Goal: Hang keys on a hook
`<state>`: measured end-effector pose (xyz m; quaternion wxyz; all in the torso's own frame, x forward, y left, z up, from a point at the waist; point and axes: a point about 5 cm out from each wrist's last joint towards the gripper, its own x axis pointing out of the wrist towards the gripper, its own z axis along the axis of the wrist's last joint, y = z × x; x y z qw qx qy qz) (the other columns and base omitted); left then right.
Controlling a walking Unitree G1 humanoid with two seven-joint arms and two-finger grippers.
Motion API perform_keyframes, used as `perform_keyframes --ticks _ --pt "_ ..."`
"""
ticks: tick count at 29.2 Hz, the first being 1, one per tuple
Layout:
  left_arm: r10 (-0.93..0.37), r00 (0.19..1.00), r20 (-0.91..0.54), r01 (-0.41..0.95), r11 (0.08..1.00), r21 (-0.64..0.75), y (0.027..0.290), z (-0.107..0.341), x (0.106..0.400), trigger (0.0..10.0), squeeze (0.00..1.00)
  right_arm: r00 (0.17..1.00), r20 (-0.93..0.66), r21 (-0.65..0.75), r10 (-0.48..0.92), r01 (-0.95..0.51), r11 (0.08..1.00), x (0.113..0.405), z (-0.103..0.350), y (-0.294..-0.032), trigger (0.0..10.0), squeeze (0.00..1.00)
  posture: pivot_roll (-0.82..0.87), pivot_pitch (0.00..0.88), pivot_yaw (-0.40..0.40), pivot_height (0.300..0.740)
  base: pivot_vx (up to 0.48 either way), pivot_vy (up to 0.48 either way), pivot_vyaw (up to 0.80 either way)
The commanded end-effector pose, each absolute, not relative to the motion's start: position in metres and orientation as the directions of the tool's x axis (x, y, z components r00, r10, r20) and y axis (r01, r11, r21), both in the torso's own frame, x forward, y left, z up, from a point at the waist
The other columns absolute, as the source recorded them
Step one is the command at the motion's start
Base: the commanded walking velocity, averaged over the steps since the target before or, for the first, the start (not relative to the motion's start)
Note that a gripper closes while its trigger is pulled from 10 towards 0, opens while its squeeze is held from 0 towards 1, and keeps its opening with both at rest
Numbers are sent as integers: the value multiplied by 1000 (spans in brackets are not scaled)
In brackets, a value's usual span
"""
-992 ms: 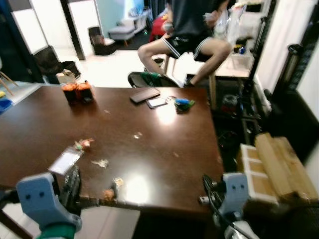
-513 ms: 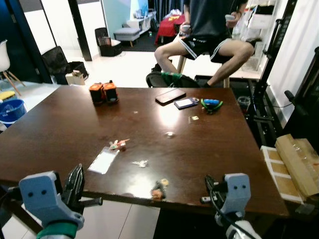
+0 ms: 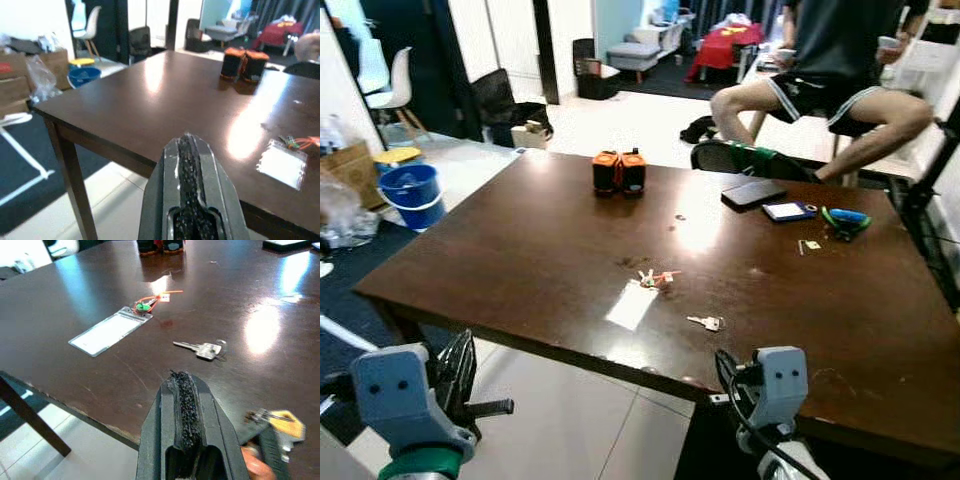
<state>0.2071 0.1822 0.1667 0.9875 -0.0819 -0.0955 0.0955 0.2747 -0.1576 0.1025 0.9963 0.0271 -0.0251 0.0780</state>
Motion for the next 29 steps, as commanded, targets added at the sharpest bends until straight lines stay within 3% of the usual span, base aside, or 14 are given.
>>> perform_keyframes --ticks 1,11,19,20,21,22,29 --pt "205 964 171 -172 967 -188 183 167 206 10000 0 989 47 64 141 -143 988 274 101 -159 10000 0 -35 0 147 740 0 0 0" --pt "186 969 161 -155 970 -188 182 166 208 10000 0 991 45 75 129 -132 988 276 101 -159 10000 0 -31 0 150 740 0 0 0" --pt "137 983 118 -117 979 -169 178 160 213 10000 0 993 5 130 115 -115 985 307 108 -160 10000 0 -31 0 157 740 0 0 0" --pt "137 983 118 -116 978 -170 179 160 213 10000 0 990 4 146 140 -139 979 312 111 -158 10000 902 -33 0 157 740 0 0 0" --pt "137 983 118 -116 978 -170 179 160 213 10000 0 990 4 146 140 -139 979 312 111 -158 10000 902 -33 0 157 740 0 0 0" --pt "137 983 118 -116 978 -172 179 161 214 10000 0 986 3 160 169 -168 973 316 114 -154 10000 1000 -33 0 157 740 0 0 0" --pt "133 984 115 -110 976 -187 179 160 213 10000 0 979 -5 172 203 -199 965 323 115 -150 10000 1000 -27 3 151 740 0 0 0"
